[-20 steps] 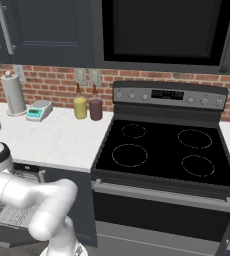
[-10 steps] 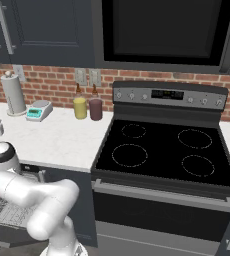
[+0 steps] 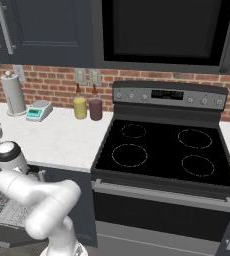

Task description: Pick up the cup and bowl from the counter, place them in the dishwasher, and close the dishwasher door.

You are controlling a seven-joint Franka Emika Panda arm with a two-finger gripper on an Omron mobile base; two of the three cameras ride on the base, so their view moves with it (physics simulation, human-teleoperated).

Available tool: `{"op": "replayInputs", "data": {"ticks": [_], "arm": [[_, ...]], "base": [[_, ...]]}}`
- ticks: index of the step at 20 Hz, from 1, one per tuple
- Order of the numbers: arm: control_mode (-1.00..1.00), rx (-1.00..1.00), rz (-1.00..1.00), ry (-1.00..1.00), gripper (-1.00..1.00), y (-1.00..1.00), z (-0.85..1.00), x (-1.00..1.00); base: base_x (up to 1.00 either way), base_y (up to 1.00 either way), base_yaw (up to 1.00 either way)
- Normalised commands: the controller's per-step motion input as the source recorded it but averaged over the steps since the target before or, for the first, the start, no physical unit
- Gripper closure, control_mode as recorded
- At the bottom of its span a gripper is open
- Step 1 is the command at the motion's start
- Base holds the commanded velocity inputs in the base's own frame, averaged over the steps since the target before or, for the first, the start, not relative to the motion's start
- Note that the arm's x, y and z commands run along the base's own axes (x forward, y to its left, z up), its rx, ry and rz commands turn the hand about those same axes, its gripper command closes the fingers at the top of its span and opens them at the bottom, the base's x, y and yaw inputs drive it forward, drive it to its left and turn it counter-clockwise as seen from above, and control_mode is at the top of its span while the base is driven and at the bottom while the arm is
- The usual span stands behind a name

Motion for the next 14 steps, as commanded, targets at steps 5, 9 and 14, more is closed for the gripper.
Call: {"op": "replayInputs", "data": {"ticks": [5, 9, 14], "arm": [[-1.00, 0.00, 0.00, 0.02, -1.00, 0.12, -0.04, 0.12], [-1.00, 0.00, 0.00, 0.02, 1.00, 0.16, -0.05, 0.08], [-1.00, 0.00, 0.00, 0.01, 1.00, 0.13, 0.00, 0.02]], "base": [[0.00, 0.00, 0.00], [0.00, 0.00, 0.00], [0.00, 0.00, 0.00]]}}
